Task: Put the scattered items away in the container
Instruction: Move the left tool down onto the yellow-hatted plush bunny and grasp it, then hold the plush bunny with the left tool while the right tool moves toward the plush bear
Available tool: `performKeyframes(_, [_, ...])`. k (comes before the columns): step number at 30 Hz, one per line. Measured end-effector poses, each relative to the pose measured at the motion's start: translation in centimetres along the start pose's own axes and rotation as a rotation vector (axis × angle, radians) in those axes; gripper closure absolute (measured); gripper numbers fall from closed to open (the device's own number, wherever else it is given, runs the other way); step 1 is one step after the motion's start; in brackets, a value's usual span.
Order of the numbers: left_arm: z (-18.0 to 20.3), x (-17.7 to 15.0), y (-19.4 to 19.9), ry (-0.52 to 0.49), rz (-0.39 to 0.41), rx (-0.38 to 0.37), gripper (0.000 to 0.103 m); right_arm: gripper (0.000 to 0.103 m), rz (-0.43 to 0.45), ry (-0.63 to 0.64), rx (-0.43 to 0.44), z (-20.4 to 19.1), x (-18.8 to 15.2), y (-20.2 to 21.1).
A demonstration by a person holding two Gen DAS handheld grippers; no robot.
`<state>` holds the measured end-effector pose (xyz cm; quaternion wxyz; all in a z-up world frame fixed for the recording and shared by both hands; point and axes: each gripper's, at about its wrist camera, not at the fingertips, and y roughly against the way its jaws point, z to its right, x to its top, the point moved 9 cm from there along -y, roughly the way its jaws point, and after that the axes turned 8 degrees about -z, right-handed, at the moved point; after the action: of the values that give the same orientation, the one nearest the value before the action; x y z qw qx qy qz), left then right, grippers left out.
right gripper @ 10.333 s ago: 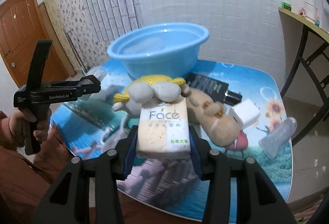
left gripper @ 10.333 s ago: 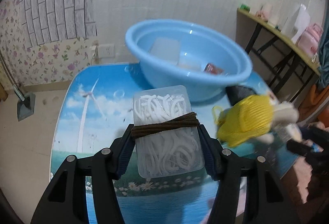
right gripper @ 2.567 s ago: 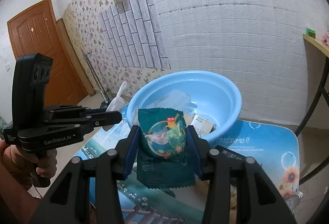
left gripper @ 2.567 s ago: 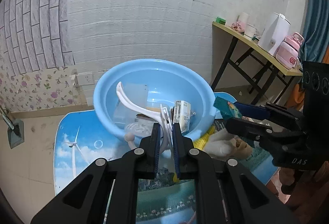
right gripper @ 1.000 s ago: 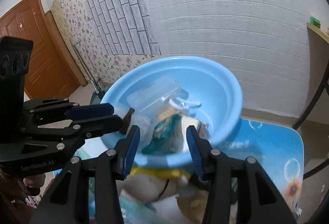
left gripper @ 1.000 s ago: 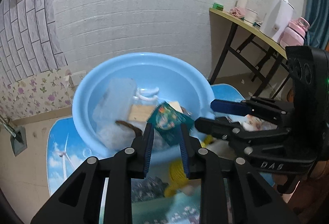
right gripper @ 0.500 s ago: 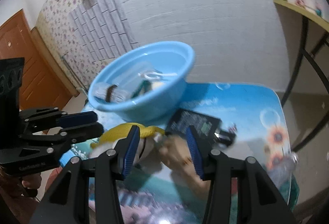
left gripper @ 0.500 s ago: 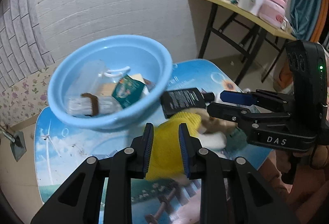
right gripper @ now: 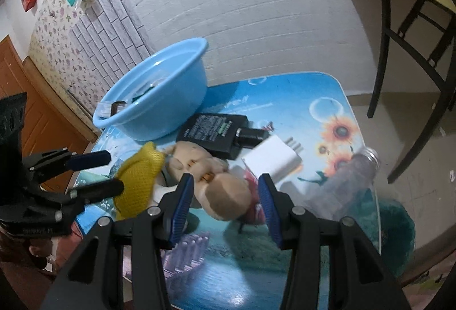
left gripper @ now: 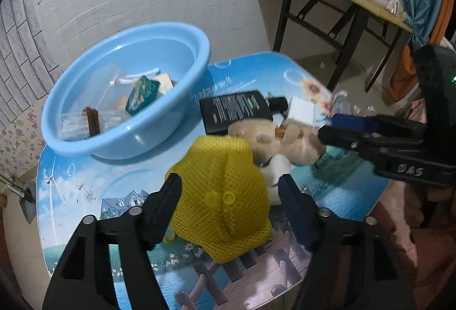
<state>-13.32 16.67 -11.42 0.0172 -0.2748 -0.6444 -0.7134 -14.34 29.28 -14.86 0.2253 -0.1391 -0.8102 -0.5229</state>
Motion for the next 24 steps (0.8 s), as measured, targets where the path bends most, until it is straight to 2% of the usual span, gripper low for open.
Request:
performKeyframes(4, [0.3, -0.9, -1.5, -0.015, -0.045, 0.037, 0.022, 0.057, 0.01, 0.011, 0.0, 0.2, -0.8, 0.4])
performKeyframes(11, [0.9, -1.5, -3.1, -0.05, -0.066, 0.098, 0.004, 0.056, 0.005, -0.007, -0.006, 1.4, -1.9, 0.8])
performKeyframes(15, [0.5, -2.0, -4.4, -0.053, -0.099, 0.135, 0.002, 0.056, 0.006, -0.03, -0.009, 2.2, -2.4, 1.0])
performKeyframes(22, [-0.4, -2.4, -5.4, 0.004, -0.12, 0.083, 0.0, 0.056, 0.001, -0.033, -0.015, 2.2, -2.9, 1.1])
performKeyframes(24, [-0.7, -2.4, -5.2, 0.019, -0.108, 0.066, 0.005, 0.056, 0.001, -0.037, -0.015, 2.2, -2.9, 1.1])
